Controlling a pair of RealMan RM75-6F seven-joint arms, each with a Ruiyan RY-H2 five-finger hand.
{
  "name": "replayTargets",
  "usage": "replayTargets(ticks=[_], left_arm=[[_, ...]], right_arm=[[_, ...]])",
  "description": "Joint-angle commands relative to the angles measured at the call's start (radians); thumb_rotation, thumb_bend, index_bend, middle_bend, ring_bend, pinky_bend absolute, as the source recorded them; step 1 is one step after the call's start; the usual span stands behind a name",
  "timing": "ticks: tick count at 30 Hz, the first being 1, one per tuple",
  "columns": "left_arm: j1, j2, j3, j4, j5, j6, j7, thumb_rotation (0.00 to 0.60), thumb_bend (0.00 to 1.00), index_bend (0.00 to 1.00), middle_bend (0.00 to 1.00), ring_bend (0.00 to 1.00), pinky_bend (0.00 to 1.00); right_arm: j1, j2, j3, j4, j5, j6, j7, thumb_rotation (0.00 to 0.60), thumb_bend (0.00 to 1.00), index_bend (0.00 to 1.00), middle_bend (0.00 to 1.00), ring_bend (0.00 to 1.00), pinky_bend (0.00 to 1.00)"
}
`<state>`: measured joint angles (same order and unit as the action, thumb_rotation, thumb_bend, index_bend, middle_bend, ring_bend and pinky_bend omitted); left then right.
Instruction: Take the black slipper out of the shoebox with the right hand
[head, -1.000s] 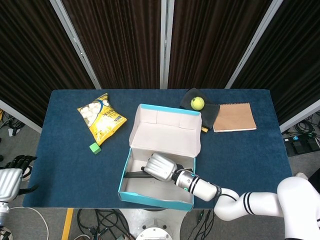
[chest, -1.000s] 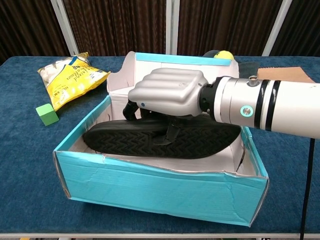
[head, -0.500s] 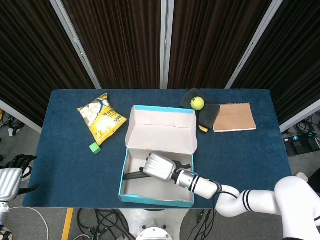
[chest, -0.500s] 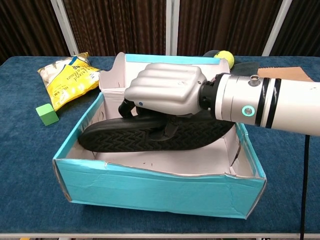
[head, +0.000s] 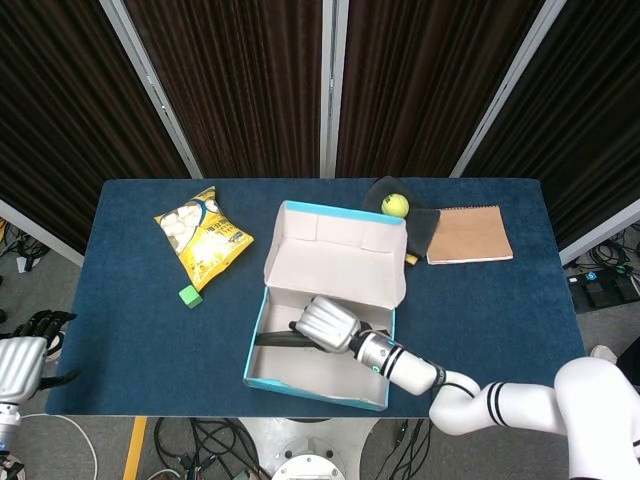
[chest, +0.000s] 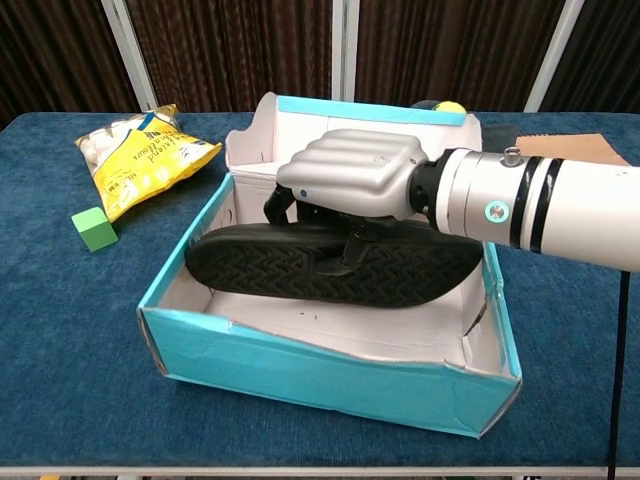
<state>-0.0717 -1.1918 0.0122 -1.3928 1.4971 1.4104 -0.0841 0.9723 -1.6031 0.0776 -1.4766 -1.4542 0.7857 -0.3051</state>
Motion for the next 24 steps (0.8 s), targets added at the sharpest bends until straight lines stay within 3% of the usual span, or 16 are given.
replayTargets(ticks=[1,6,17,24], left_arm=[[-0.001,-0.003,0.002,0.003,0.003,0.0,-0.002,0.6,0.0,0.22,0.2,0.15,0.31],[-0.002,-0.006,0.003,0.006,0.004,-0.003,-0.005,0.6,0.0,0.22,0.2,0.15,0.31],[-0.002,-0.012,0.001,0.011,0.007,0.005,-0.011,0.6,0.0,0.22,0.2,0.15,0.31],[-0.001,-0.015,0.003,0.019,0.009,0.006,-0.018,0.6,0.0,0.23,0.2,0.15,0.31]], right_arm=[[0.012,0.011,-0.023,0.007,-0.038,-0.007,-0.03,0.6,0.52,1.0,0.82,0.64,0.76],[0.018,0.016,-0.036,0.0,-0.08,0.003,-0.054,0.6,0.52,1.0,0.82,0.64,0.76],[-0.002,0.03,-0.033,0.002,-0.164,0.108,0.044,0.6,0.52,1.0,0.82,0.64,0.76],[-0.012,0.04,-0.04,0.047,-0.236,0.173,-0.034,0.6,0.52,1.0,0.82,0.64,0.76]])
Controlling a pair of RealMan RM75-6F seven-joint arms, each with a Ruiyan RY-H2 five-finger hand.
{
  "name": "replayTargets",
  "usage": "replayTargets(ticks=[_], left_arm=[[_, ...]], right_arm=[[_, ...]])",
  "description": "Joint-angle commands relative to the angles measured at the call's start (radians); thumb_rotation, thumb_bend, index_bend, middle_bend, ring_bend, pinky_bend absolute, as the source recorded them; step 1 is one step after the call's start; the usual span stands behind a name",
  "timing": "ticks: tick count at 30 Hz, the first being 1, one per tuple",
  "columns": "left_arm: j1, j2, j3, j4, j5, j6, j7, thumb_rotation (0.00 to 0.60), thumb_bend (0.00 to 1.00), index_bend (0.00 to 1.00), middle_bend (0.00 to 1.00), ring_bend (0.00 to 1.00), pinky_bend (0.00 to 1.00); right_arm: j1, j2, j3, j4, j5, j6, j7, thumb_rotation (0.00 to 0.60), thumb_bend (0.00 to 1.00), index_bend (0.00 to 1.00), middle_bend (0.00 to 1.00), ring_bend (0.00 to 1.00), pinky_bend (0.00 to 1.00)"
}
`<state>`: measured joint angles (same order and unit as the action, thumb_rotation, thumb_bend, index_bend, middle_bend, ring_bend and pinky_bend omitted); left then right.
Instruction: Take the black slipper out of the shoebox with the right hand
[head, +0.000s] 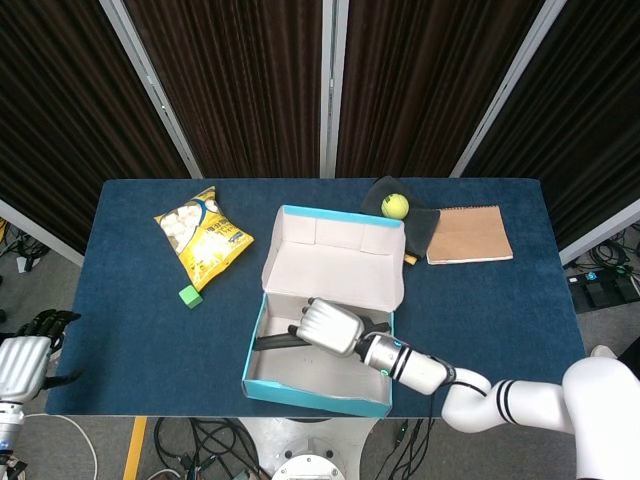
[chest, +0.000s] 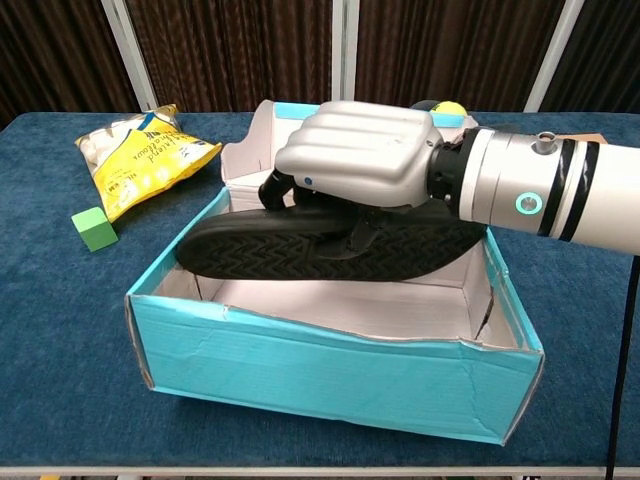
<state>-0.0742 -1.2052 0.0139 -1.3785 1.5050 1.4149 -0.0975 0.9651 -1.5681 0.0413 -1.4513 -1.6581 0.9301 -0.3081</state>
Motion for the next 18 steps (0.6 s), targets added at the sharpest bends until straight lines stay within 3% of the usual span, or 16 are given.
replayTargets(ticks=[1,9,18], left_arm=[[0.0,-0.004,0.001,0.006,0.001,0.0,-0.005,0.6,0.0,0.23,0.2,0.15,0.31],[-0.001,-0.006,0.0,0.008,0.0,-0.001,-0.006,0.6,0.0,0.23,0.2,0.15,0.31],[-0.003,-0.009,0.0,0.007,0.004,0.0,-0.008,0.6,0.0,0.23,0.2,0.15,0.31]], right_arm=[[-0.005,0.007,-0.002,0.028,-0.04,0.038,-0.036,0.6,0.52,1.0,0.82,0.64,0.76],[-0.021,0.002,0.028,0.056,-0.093,0.158,0.001,0.6,0.51,1.0,0.83,0.64,0.76],[-0.097,0.016,0.094,0.051,-0.099,0.38,0.096,0.6,0.51,1.0,0.83,0.64,0.76]])
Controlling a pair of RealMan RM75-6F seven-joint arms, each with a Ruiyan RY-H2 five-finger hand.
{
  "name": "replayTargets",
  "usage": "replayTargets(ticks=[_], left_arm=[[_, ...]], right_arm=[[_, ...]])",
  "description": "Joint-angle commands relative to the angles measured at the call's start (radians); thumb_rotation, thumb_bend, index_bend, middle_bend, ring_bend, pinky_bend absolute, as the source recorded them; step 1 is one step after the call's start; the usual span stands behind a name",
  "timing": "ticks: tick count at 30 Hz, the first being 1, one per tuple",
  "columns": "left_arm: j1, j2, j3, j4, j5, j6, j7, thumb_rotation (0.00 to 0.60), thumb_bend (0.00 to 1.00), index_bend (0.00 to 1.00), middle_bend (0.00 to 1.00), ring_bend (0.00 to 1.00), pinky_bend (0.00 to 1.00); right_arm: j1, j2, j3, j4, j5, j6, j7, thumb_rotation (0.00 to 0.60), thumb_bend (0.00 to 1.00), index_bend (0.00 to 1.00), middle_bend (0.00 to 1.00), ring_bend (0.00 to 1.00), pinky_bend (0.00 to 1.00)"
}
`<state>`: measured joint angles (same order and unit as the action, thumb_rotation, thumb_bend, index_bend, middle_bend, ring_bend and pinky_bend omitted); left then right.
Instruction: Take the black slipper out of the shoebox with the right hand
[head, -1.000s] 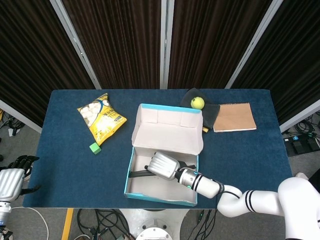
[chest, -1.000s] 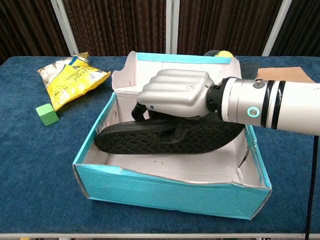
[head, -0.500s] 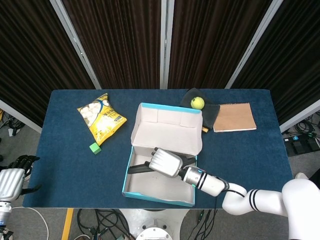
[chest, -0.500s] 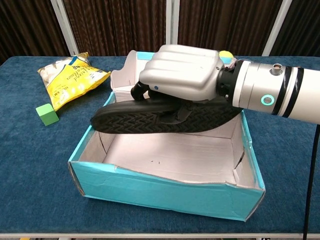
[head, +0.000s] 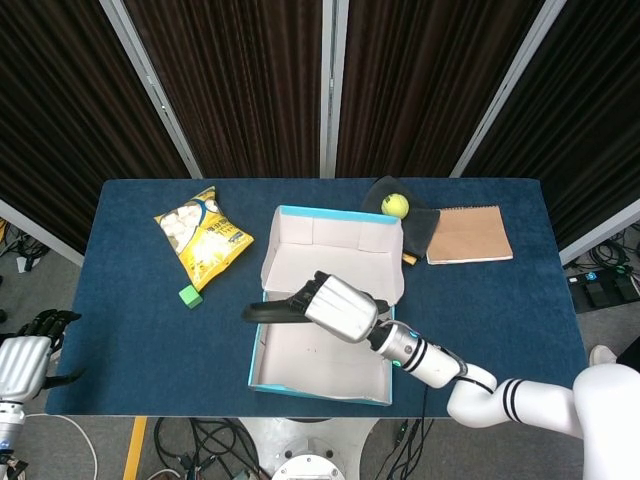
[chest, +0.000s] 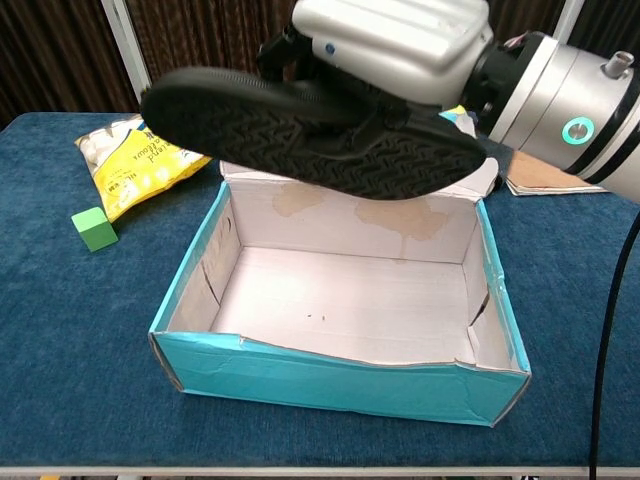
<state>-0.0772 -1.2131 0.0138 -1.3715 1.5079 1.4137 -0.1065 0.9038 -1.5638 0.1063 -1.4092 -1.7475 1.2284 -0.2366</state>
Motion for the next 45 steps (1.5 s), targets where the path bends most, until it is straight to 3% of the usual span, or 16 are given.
replayTargets(ticks=[1,9,18,26,31,37,39,42,43,44,45], left_arm=[[-0.001,0.0,-0.001,-0.001,0.002,0.003,0.003,0.6,0.0,0.23,0.2,0.15,0.31],[-0.005,0.001,-0.005,-0.014,0.007,0.01,0.011,0.6,0.0,0.23,0.2,0.15,0.3],[-0.011,-0.002,-0.001,-0.025,0.019,0.009,0.022,0.6,0.0,0.23,0.2,0.15,0.31],[-0.016,-0.003,0.007,-0.044,0.033,0.006,0.046,0.6,0.0,0.23,0.2,0.15,0.31],[-0.016,0.0,0.01,-0.049,0.029,0.002,0.056,0.6,0.0,0.23,0.2,0.15,0.31],[-0.014,-0.002,0.013,-0.044,0.019,-0.007,0.054,0.6,0.0,0.23,0.2,0.15,0.31],[-0.014,-0.001,0.015,-0.041,0.02,-0.009,0.053,0.6,0.0,0.23,0.2,0.15,0.31],[-0.014,0.0,0.015,-0.041,0.021,-0.007,0.05,0.6,0.0,0.23,0.2,0.15,0.31],[-0.014,0.001,0.014,-0.041,0.021,-0.005,0.049,0.6,0.0,0.23,0.2,0.15,0.31],[-0.014,0.002,0.014,-0.041,0.022,-0.005,0.048,0.6,0.0,0.23,0.2,0.15,0.31],[-0.014,0.003,0.014,-0.041,0.022,-0.004,0.048,0.6,0.0,0.23,0.2,0.15,0.31]], right_arm=[[-0.047,0.028,0.034,0.01,-0.017,0.108,0.019,0.6,0.51,1.0,0.83,0.64,0.76],[-0.177,0.223,0.022,-0.109,0.025,0.166,-0.192,0.6,0.51,1.0,0.83,0.66,0.77],[-0.386,0.31,0.029,-0.131,0.295,0.225,-0.364,0.6,0.51,1.0,0.83,0.66,0.77],[-0.426,0.235,0.114,-0.075,0.633,0.063,-0.226,0.6,0.54,1.0,0.83,0.66,0.77],[-0.38,0.132,0.13,0.066,0.664,-0.006,-0.202,0.6,0.54,1.0,0.83,0.66,0.77],[-0.339,0.035,0.131,0.154,0.671,-0.048,-0.217,0.6,0.54,1.0,0.83,0.66,0.77],[-0.333,0.021,0.128,0.166,0.674,-0.063,-0.221,0.6,0.49,0.99,0.83,0.66,0.77],[-0.328,0.024,0.12,0.158,0.696,-0.104,-0.237,0.6,0.3,0.88,0.78,0.58,0.68],[-0.327,0.035,0.116,0.145,0.722,-0.133,-0.257,0.6,0.2,0.78,0.7,0.49,0.6],[-0.325,0.046,0.116,0.13,0.756,-0.161,-0.279,0.6,0.09,0.61,0.55,0.32,0.45],[-0.323,0.06,0.117,0.106,0.799,-0.197,-0.299,0.6,0.06,0.53,0.47,0.24,0.37]])
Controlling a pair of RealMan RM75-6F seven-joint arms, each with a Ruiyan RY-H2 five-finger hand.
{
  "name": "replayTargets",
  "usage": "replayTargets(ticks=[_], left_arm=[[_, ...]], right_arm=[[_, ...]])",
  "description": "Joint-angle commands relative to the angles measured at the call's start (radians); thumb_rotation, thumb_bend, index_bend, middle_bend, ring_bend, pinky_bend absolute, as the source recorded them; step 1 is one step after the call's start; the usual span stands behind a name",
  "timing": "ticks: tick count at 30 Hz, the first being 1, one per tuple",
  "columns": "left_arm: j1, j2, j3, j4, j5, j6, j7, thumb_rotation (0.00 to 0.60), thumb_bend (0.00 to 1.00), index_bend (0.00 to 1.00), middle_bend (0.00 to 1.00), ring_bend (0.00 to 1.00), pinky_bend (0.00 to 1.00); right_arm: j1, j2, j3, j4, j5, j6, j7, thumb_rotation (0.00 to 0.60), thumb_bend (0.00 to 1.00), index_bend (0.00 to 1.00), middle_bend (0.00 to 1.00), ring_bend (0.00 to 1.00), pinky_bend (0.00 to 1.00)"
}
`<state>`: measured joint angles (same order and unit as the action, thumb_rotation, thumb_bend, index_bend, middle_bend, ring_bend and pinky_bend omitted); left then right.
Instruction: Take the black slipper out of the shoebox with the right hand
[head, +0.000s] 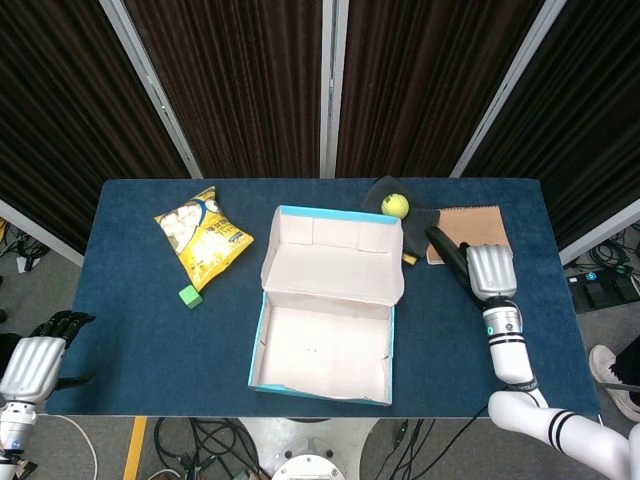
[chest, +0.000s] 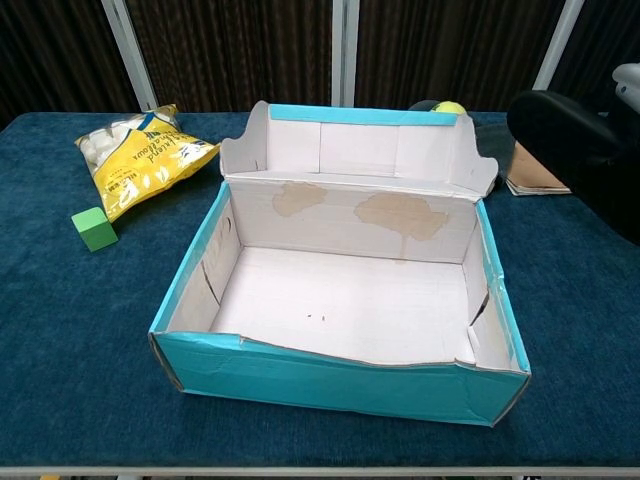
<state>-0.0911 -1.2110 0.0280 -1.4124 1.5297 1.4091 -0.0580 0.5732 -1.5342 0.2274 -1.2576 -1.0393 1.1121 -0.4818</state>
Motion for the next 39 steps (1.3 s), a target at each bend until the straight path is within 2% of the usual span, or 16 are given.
replayTargets(ticks=[1,2,4,5,9,12,17,22,26,29,34,39], left_arm=[[0.0,0.002,0.001,-0.001,0.001,0.001,0.0,0.6,0.0,0.23,0.2,0.15,0.31],[0.001,0.002,0.001,-0.001,0.001,0.002,0.001,0.6,0.0,0.23,0.2,0.15,0.31],[0.001,0.0,0.001,-0.001,0.0,0.001,0.001,0.6,0.0,0.23,0.2,0.15,0.31],[0.0,0.0,0.001,-0.001,0.0,-0.001,0.001,0.6,0.0,0.23,0.2,0.15,0.31],[-0.003,-0.001,0.001,-0.005,0.005,0.0,0.008,0.6,0.0,0.23,0.2,0.15,0.31],[-0.001,0.0,-0.004,-0.013,0.007,0.013,0.016,0.6,0.0,0.23,0.2,0.15,0.31],[-0.006,0.011,-0.012,-0.037,0.009,0.022,0.041,0.6,0.0,0.23,0.2,0.15,0.31],[-0.01,0.018,-0.022,-0.069,0.014,0.037,0.078,0.6,0.0,0.23,0.2,0.15,0.31],[-0.011,0.026,-0.031,-0.087,0.011,0.046,0.098,0.6,0.0,0.23,0.2,0.15,0.31],[-0.012,0.031,-0.035,-0.095,0.014,0.054,0.108,0.6,0.0,0.23,0.2,0.15,0.31],[-0.007,0.022,-0.037,-0.09,0.018,0.071,0.112,0.6,0.0,0.22,0.2,0.15,0.3],[0.0,0.007,-0.037,-0.077,0.021,0.086,0.11,0.6,0.0,0.22,0.2,0.15,0.3]], right_arm=[[0.011,0.051,0.001,-0.083,0.138,-0.113,-0.068,0.6,0.02,0.35,0.28,0.1,0.21],[0.011,0.063,0.004,-0.104,0.148,-0.123,-0.061,0.6,0.0,0.17,0.1,0.01,0.06],[0.007,0.08,0.009,-0.136,0.139,-0.121,-0.029,0.6,0.0,0.03,0.0,0.0,0.0],[0.003,0.084,0.012,-0.146,0.126,-0.113,-0.009,0.6,0.0,0.0,0.0,0.0,0.0],[-0.016,0.114,0.016,-0.189,0.062,-0.087,0.08,0.6,0.0,0.0,0.0,0.0,0.0],[-0.042,0.171,0.014,-0.267,-0.006,-0.048,0.14,0.6,0.0,0.0,0.0,0.0,0.0],[-0.137,0.312,-0.024,-0.416,-0.177,0.125,0.177,0.6,0.0,0.0,0.0,0.0,0.0],[-0.275,0.408,-0.087,-0.485,-0.357,0.362,0.202,0.6,0.0,0.0,0.0,0.0,0.0],[-0.38,0.413,-0.153,-0.426,-0.477,0.51,0.275,0.6,0.0,0.0,0.0,0.0,0.0],[-0.446,0.398,-0.187,-0.384,-0.481,0.566,0.281,0.6,0.0,0.0,0.0,0.0,0.0],[-0.509,0.387,-0.216,-0.317,-0.448,0.567,0.352,0.6,0.09,0.0,0.0,0.0,0.0],[-0.54,0.384,-0.243,-0.266,-0.44,0.54,0.352,0.6,0.1,0.0,0.0,0.0,0.0]])
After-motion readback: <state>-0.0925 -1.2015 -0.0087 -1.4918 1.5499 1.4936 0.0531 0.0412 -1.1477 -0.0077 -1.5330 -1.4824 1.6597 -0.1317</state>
